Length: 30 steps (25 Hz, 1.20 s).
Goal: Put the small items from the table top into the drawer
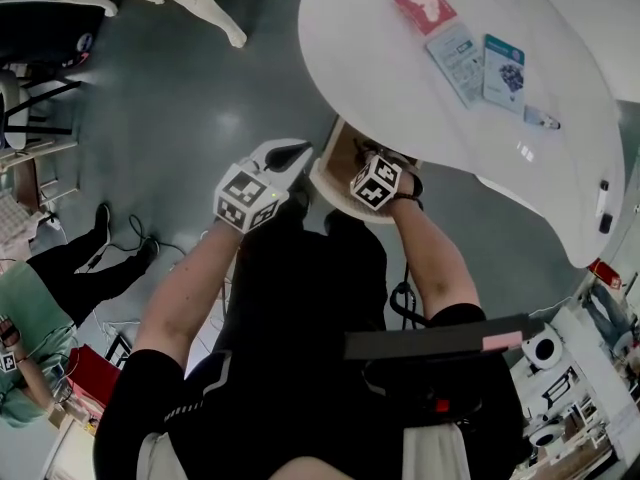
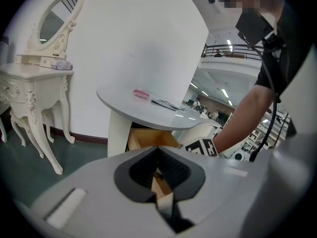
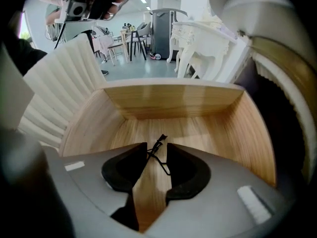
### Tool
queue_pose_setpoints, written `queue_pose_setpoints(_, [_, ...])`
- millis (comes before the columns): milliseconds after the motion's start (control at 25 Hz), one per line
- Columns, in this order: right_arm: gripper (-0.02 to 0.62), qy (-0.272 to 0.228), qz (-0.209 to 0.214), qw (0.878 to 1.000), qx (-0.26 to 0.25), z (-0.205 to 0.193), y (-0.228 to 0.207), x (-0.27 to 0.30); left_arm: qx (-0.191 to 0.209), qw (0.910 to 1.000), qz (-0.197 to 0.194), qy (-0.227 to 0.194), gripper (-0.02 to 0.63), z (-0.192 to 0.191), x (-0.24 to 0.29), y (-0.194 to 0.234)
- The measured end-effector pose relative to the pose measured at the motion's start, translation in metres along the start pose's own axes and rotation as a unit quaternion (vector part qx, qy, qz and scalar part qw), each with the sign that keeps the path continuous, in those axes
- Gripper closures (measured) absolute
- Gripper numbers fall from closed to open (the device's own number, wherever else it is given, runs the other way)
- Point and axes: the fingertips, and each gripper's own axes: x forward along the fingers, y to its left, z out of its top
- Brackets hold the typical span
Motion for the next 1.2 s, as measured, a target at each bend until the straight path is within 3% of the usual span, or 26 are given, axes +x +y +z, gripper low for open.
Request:
queue_pose_setpoints(80, [0.492,-0.017,-0.009,1.0,-0.013,0.005,0.002,-0.011,0.002,1.0,0.004,-0.001,0.606,0.003,-0.002,-0.004])
queue_pose_setpoints(400, [0.542,-0.084,-0.038,0.994,-0.058,0.029,0.003,-0.069,0.001,0.9992,0.035,-0.02,0.606,0.025,-0.023,-0.023])
queue_pose_setpoints(640, [0.568,-0.111,-0.059,0.989,-0.084,0.031,0.011,-0.112,0.043,0.9973,0.038,-0.047,0.606,0.055,-0.037,-0.056])
queue_pose_setpoints(960, [0.592,-0.194,-0.092,0.977,0.0,0.041,0.011,-0.189,0.055,0.9923,0.054,-0.097,0.606,0.097,-0.055,-0.097])
queue_pose_setpoints(1200, [0.592,-0.274,-0.11,0.954,0.058,0.047,0.002,-0.255,0.063,0.9878,0.061,-0.129,0.606,0.122,-0.069,-0.127])
